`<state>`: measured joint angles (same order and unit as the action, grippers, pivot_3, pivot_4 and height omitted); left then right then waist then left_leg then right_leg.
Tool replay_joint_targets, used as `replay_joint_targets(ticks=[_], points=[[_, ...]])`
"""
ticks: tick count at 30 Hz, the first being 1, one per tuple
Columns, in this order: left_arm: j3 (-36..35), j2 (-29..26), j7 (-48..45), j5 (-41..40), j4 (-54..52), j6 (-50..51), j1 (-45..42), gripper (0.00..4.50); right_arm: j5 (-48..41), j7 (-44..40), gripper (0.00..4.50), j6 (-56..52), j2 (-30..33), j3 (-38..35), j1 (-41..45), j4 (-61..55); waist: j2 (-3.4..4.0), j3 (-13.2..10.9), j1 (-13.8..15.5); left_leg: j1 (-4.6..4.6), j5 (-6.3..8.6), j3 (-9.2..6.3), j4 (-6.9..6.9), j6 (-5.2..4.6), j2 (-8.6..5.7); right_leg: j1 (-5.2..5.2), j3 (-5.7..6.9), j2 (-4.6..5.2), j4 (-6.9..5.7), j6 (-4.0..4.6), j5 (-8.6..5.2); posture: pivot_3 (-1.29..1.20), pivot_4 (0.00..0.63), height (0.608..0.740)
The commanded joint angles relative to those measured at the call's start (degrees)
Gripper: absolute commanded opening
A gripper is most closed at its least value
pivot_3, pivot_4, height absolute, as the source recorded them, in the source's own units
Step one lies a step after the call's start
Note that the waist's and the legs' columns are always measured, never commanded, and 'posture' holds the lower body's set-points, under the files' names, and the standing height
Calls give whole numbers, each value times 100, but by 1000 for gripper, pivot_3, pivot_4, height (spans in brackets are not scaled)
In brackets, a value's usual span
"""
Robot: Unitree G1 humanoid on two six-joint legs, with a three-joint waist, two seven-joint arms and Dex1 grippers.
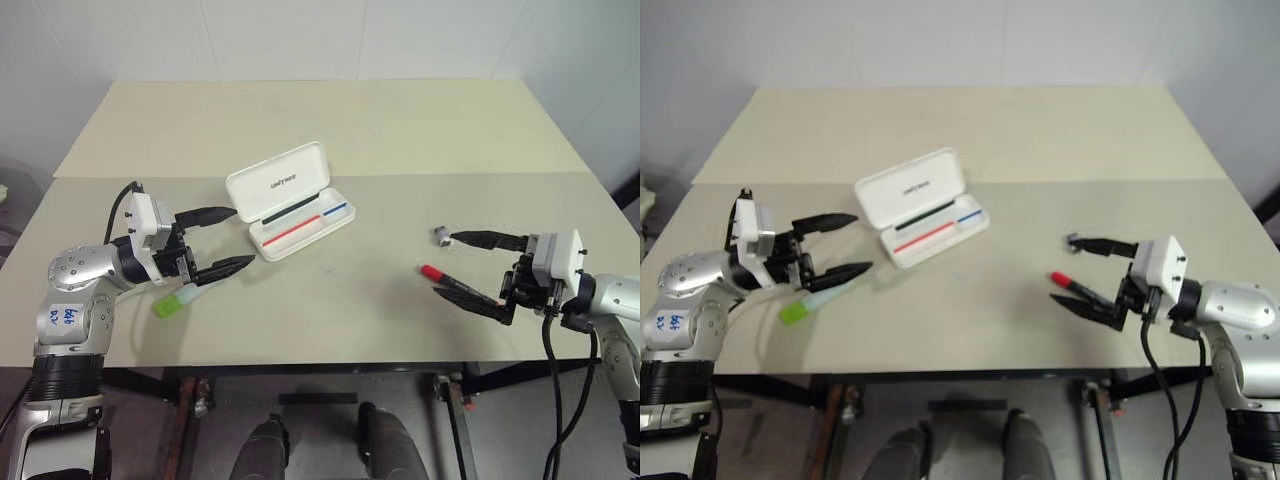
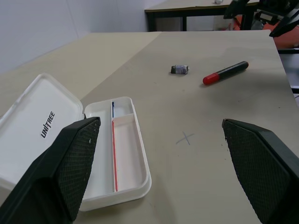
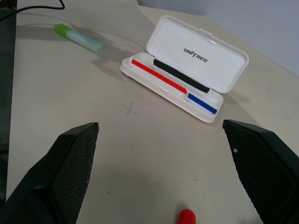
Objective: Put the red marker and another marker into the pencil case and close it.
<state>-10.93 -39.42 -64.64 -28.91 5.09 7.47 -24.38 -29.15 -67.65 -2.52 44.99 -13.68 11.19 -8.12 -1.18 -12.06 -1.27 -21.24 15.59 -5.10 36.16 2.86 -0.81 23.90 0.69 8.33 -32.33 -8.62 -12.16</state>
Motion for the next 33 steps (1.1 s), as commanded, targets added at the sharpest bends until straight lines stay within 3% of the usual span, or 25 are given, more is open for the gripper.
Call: replay_joint_targets(ticks=[1,13,20,27,33], points=[[-96,-126,-72,-84,-194,54,8,4479,-74,12,4500,62,-30,-29,179,29,0,0,3,0,1,0,0,0,0,0,0,0,1,0,0,0,150,740],[104,81,20,-127,-471,353,86,4479,79,174,4500,12,-493,584,808,150,0,0,-8,1,4,2,0,3,6,1,-3,-9,-1,1,2,0,150,740],[278,323,407,126,-674,386,178,2132,201,380,4500,92,-839,855,953,116,0,0,-11,1,8,1,1,5,9,1,-6,-13,-3,0,2,0,150,740],[1152,492,1351,1278,-610,683,-200,2132,150,495,4500,-11,-1061,1012,997,-214,0,0,3,3,8,0,3,6,10,1,-9,-18,-8,0,3,0,150,740],[1486,683,1760,1680,-439,1010,-501,2132,167,623,4500,-44,-1194,1117,968,-364,0,0,28,2,9,-1,2,7,14,1,-10,-24,-9,-1,4,0,150,740]])
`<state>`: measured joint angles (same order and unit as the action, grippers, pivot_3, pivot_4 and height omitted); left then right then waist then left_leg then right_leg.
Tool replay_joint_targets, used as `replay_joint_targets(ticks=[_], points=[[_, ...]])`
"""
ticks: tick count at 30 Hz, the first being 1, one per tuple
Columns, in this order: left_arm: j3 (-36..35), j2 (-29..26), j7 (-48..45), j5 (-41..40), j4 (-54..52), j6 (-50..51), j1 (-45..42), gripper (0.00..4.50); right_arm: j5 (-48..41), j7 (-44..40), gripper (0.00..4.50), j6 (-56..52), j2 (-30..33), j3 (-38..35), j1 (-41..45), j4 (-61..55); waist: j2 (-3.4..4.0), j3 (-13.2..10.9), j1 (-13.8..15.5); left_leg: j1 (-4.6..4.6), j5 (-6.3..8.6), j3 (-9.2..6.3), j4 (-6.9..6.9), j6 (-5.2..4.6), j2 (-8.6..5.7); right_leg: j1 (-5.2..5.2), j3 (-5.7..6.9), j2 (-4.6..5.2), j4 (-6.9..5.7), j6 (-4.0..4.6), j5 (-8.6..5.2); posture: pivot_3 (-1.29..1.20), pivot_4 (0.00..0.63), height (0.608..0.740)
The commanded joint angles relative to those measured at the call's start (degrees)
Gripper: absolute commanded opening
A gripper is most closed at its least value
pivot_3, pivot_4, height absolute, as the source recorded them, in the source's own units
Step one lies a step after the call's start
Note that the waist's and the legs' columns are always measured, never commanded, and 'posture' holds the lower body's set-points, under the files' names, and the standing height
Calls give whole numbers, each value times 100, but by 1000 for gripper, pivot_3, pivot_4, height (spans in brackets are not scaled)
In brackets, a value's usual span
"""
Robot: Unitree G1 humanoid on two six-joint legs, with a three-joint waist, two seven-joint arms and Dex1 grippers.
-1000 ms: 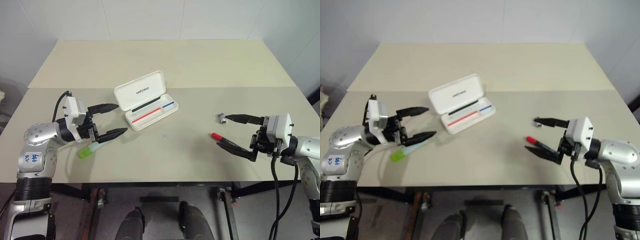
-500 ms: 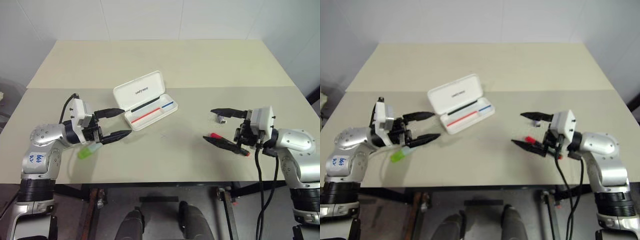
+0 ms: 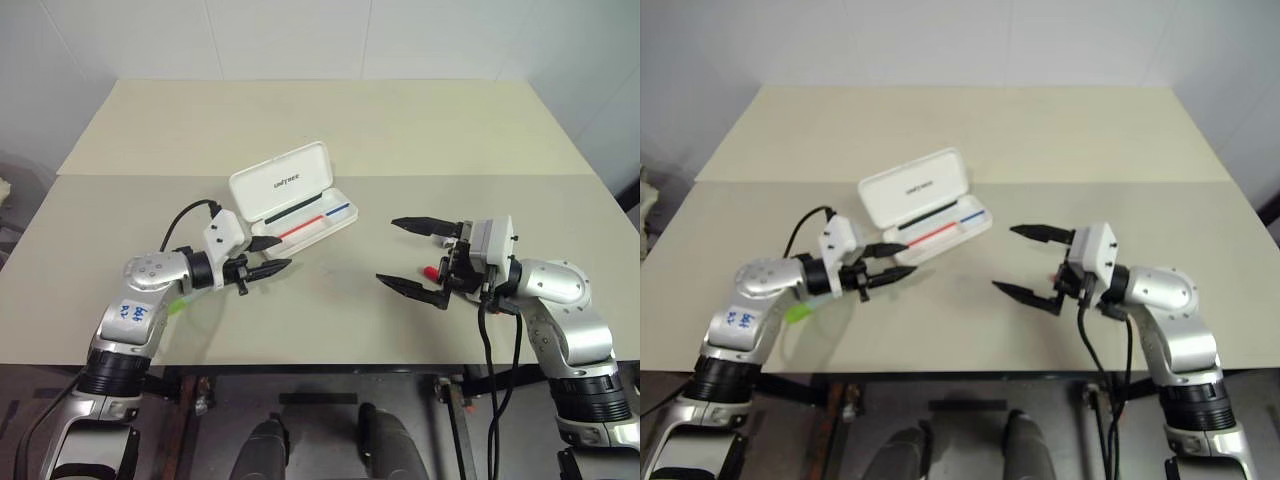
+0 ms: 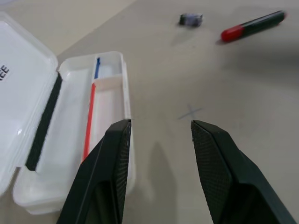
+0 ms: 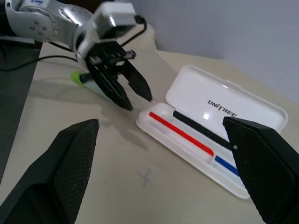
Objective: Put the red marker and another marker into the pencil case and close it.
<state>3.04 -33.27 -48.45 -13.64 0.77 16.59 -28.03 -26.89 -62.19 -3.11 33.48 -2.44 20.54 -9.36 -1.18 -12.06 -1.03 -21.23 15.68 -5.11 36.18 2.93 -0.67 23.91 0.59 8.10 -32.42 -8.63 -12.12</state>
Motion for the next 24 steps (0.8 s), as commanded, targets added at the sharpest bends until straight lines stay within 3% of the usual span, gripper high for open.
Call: replay_joint_targets(ticks=[1,10,24], points=[[103,81,177,177,16,152,-148,2132,-47,105,4500,17,-72,16,16,-274,0,0,3,0,1,0,0,1,1,0,0,-1,0,0,0,0,150,740],[357,248,227,409,392,303,-403,2132,-21,101,4500,123,-184,20,-42,-263,0,0,40,0,8,1,1,11,32,0,-2,-39,-3,10,6,0,150,740],[629,399,66,768,1344,303,-922,2132,-201,-415,4500,85,385,-307,-311,-124,0,0,97,0,9,3,4,13,36,1,-4,-46,-1,14,8,0,150,740]])
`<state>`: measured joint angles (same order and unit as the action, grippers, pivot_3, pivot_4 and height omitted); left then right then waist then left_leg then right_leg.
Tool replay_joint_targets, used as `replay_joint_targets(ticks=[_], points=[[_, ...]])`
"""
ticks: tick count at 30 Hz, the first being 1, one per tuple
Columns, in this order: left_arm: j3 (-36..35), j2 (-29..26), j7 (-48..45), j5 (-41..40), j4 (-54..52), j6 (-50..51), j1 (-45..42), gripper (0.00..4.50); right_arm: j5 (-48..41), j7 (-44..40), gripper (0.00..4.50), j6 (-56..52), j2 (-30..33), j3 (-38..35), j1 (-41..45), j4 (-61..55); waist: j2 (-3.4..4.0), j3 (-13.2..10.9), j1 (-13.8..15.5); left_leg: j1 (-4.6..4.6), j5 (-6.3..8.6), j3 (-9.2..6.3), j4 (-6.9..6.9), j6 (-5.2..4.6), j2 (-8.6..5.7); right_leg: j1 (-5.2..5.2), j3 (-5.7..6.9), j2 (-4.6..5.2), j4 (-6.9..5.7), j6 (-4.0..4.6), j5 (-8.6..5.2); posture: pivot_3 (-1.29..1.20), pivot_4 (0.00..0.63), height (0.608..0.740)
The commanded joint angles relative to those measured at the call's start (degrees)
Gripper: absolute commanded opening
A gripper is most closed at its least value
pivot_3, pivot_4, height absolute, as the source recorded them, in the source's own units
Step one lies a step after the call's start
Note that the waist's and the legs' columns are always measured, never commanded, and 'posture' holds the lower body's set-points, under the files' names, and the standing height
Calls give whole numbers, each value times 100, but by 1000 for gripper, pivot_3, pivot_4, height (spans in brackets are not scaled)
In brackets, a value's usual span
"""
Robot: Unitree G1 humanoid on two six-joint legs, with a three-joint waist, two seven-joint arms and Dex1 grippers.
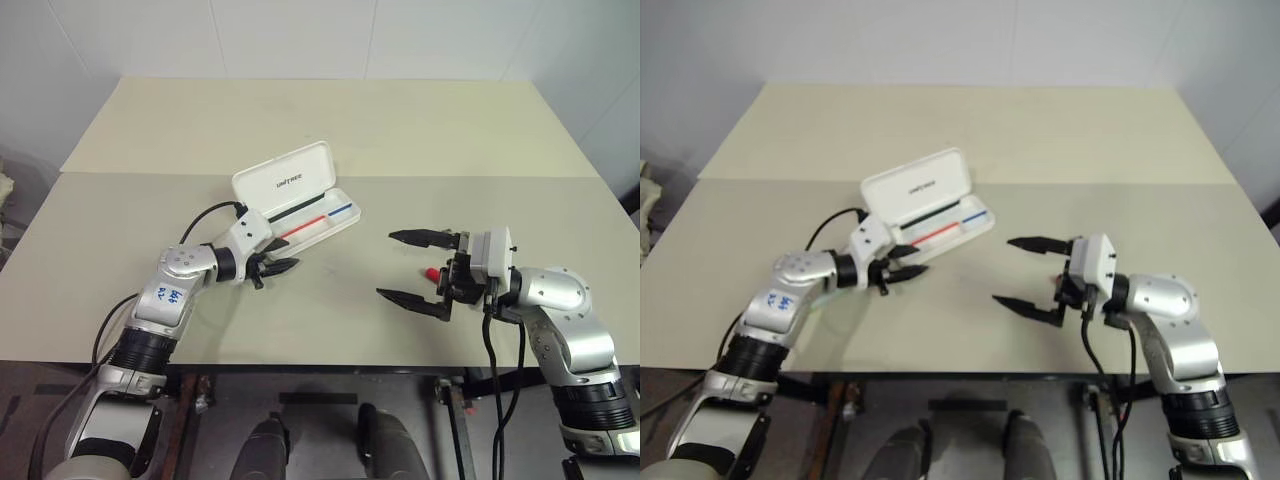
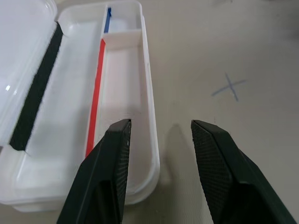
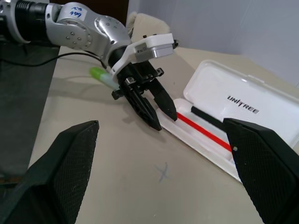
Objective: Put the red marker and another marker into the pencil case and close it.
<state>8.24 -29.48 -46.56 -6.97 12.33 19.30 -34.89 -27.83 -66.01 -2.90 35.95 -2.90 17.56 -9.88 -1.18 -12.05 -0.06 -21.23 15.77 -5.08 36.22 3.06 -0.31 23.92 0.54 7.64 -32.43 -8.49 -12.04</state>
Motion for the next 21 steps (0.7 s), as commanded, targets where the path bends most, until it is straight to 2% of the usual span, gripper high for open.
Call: replay_joint_targets(ticks=[1,11,18,21], points=[[148,34,-185,124,306,41,-320,2132,-106,-14,4500,72,159,-291,-19,-77,0,0,1,1,0,1,2,0,0,0,0,0,1,0,0,0,150,740],[552,163,-696,511,1528,-82,-1246,2132,-110,185,4500,49,207,-401,97,-253,0,0,-2,2,0,3,10,0,1,0,-2,-2,0,1,1,0,150,740],[640,262,-759,748,2006,-276,-1531,14,-154,302,4500,-11,286,-470,141,-391,0,0,21,3,0,4,15,0,1,0,-4,-2,-2,1,2,0,150,740],[738,257,-970,799,1987,-294,-1513,14,-168,336,4500,-33,309,-474,154,-416,0,0,19,2,0,5,22,0,1,-2,-3,-2,0,1,2,0,150,740]])
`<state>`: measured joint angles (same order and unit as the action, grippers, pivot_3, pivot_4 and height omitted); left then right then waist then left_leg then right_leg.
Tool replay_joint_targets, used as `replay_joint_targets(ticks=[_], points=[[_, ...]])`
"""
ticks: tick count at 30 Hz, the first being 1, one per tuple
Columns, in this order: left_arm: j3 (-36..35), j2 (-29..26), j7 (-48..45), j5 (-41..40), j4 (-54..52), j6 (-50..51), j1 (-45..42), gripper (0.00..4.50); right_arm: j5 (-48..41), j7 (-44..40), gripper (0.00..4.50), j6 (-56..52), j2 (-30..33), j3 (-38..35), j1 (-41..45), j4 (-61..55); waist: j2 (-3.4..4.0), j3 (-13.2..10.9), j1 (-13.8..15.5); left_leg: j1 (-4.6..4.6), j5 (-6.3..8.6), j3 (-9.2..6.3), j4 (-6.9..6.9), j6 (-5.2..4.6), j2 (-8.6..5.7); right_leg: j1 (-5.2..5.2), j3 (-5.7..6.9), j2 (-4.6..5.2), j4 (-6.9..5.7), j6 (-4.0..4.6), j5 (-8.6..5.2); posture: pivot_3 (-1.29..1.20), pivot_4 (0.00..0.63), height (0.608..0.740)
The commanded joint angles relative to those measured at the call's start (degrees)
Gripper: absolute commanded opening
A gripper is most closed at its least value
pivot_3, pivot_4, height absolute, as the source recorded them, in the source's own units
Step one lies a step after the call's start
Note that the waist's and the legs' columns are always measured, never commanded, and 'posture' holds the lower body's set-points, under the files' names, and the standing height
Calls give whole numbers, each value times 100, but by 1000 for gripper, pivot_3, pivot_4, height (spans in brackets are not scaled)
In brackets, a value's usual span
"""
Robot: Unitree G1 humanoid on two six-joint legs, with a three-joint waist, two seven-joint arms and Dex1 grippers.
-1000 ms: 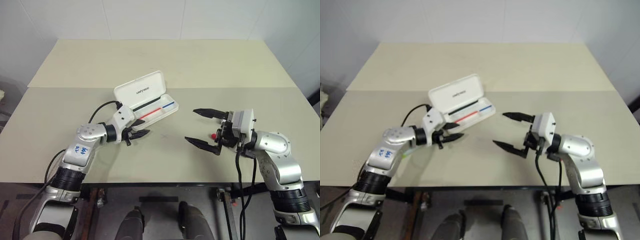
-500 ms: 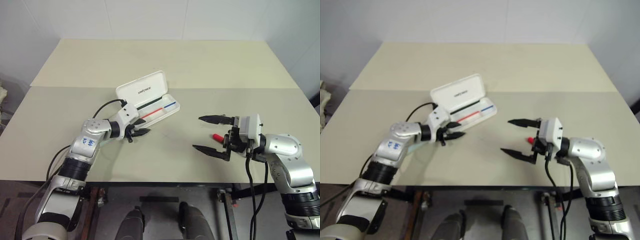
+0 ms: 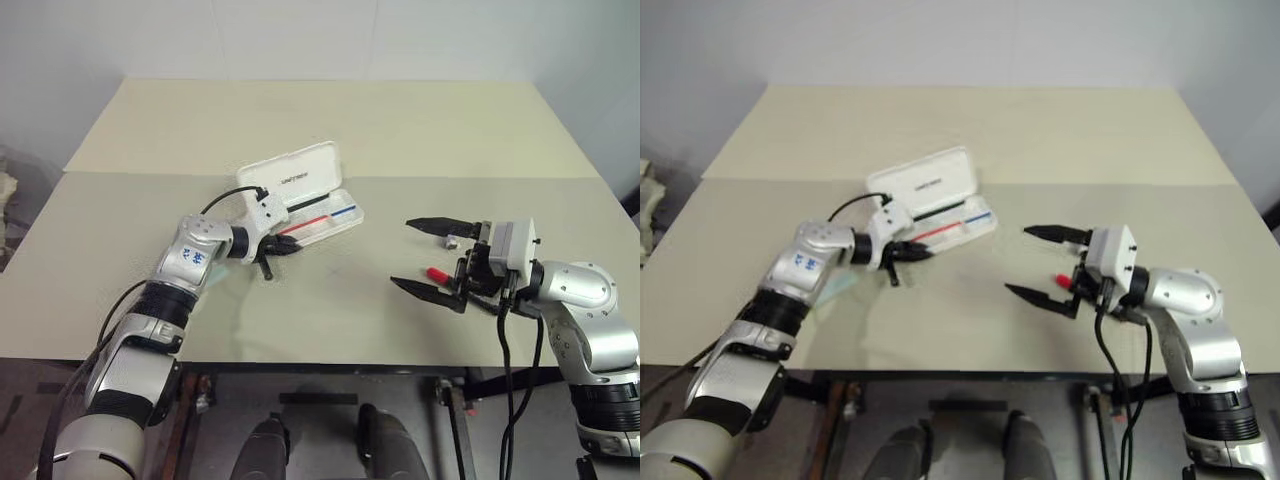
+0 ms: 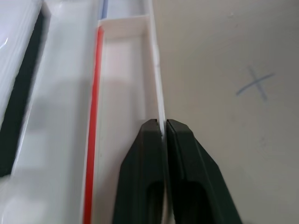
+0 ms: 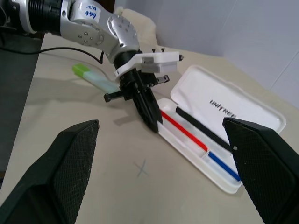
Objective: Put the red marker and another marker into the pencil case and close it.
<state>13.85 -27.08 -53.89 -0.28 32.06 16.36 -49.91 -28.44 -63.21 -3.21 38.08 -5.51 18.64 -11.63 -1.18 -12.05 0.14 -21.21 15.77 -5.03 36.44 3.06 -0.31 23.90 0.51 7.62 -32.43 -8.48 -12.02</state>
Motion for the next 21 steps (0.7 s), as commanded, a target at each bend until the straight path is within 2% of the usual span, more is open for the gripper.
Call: replay_joint_targets(ticks=[1,10,17,21], points=[[242,1,-354,151,-50,-38,26,14,-113,69,4500,-15,102,-212,48,-256,0,0,-2,1,0,0,0,0,0,-1,-1,0,0,0,0,0,150,740],[38,-11,-997,-289,-1260,-475,486,14,-141,166,4500,-191,80,-161,25,-347,1,0,28,-11,11,0,-2,-8,-1,-1,-1,1,-5,-8,5,0,150,740],[43,-540,-1583,-342,-2218,-863,1254,14,-172,210,4500,-358,20,-60,73,-413,1,0,-45,-12,17,5,-4,-13,1,1,-4,-1,1,-8,4,0,150,740],[36,-735,-1496,-165,-2228,-1120,1502,14,-171,210,4500,-376,-3,-17,92,-429,1,0,-30,1,19,17,-6,-13,8,2,-13,-6,0,-2,1,0,150,740]])
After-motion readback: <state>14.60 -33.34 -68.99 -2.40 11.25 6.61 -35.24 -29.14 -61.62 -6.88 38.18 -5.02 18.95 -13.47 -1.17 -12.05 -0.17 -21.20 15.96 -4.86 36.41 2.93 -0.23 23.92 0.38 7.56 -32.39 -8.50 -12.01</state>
